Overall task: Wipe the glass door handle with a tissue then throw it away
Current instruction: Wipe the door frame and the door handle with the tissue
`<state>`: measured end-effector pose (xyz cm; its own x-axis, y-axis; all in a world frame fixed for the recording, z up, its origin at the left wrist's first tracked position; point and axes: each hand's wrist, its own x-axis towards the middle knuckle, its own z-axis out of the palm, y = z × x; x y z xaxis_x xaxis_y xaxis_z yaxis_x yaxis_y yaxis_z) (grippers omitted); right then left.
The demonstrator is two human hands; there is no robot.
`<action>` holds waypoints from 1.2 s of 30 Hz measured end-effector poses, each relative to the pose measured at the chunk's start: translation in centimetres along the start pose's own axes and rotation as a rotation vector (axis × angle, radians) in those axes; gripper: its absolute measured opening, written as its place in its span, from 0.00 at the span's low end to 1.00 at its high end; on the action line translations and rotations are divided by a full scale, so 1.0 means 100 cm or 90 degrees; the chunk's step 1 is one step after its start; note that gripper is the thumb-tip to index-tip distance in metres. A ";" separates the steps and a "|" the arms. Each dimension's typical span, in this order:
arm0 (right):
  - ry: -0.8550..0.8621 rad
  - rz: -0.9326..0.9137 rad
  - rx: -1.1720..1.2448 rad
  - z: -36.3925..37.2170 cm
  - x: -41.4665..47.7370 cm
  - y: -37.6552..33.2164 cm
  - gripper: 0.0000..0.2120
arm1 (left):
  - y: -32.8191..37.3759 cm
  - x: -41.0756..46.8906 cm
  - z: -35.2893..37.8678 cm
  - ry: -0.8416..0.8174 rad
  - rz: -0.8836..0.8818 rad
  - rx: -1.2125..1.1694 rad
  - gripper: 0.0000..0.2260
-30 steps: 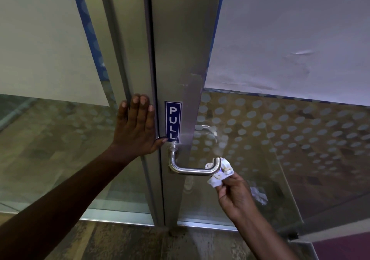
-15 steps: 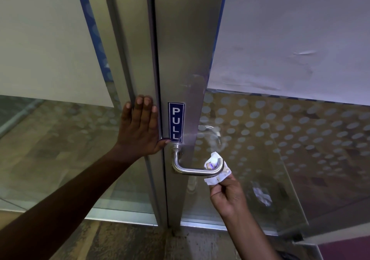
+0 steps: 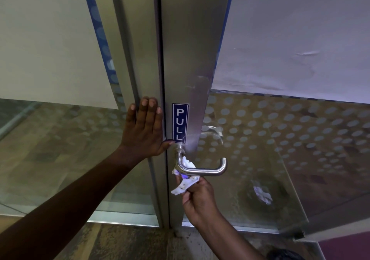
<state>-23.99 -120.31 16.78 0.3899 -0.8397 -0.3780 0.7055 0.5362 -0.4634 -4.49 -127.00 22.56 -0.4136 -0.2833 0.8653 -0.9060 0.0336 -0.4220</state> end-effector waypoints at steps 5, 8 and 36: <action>0.012 -0.075 -0.155 0.009 0.020 -0.006 0.09 | 0.000 -0.001 -0.001 0.006 -0.002 -0.007 0.39; -0.023 -0.100 -0.228 0.009 0.018 -0.012 0.04 | 0.000 -0.001 -0.002 0.006 0.003 -0.017 0.39; 0.438 -0.425 -1.266 0.014 -0.041 -0.017 0.27 | 0.042 0.001 -0.030 -0.077 -0.123 -0.291 0.39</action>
<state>-25.95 -117.93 20.19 -0.1058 -0.9733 0.2037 -0.9077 0.0108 -0.4194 -8.62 -124.05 21.67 -0.2454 -0.4335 0.8671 -0.9231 0.3776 -0.0724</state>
